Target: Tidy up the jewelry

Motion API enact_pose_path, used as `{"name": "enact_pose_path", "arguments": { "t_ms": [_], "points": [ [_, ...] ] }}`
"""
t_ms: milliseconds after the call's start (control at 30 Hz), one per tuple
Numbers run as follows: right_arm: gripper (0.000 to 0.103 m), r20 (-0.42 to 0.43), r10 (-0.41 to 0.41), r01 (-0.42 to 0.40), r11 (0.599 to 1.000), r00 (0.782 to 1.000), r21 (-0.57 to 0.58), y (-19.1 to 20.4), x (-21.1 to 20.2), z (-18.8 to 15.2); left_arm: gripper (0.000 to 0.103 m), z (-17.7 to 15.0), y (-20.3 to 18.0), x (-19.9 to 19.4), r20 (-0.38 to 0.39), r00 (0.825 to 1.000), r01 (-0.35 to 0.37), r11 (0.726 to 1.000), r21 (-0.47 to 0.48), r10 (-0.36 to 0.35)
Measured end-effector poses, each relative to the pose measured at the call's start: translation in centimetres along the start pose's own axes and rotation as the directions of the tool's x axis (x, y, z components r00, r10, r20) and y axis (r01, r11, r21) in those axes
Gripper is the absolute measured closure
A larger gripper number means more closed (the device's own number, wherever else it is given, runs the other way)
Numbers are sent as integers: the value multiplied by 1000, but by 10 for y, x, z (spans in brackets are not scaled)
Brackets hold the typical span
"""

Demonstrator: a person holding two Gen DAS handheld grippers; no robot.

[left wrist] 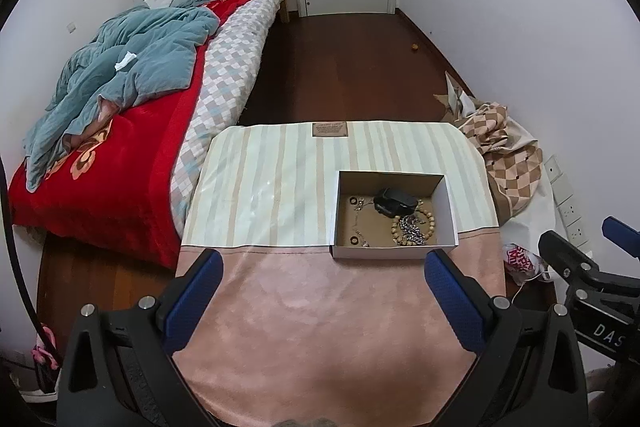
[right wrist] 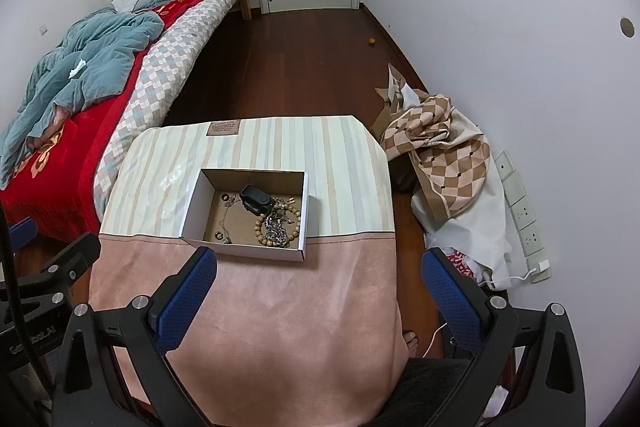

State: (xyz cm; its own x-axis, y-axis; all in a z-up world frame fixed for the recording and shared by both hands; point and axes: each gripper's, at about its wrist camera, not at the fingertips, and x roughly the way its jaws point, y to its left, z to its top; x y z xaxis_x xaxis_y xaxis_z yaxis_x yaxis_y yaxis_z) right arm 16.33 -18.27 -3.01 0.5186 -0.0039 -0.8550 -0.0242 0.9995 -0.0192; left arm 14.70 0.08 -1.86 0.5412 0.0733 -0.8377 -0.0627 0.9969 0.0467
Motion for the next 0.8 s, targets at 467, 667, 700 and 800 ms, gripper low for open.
{"name": "enact_pose_path", "arguments": {
  "t_ms": [467, 667, 700, 800],
  "points": [
    [0, 15, -8, 8, 1000, 1000, 3, -5, -7, 2, 0, 2, -2, -5, 13, 1000, -4, 1000, 1, 4],
    [0, 25, -11, 11, 1000, 1000, 1, -5, -12, 3, 0, 3, -1, -9, 23, 1000, -3, 1000, -2, 3],
    [0, 27, -10, 10, 1000, 1000, 1, -5, -13, 3, 0, 3, -1, -10, 24, 1000, -3, 1000, -1, 3],
    [0, 31, -12, 12, 1000, 999, 1, -5, -15, 3, 0, 3, -2, -10, 25, 1000, -1, 1000, -2, 1]
  ]
}}
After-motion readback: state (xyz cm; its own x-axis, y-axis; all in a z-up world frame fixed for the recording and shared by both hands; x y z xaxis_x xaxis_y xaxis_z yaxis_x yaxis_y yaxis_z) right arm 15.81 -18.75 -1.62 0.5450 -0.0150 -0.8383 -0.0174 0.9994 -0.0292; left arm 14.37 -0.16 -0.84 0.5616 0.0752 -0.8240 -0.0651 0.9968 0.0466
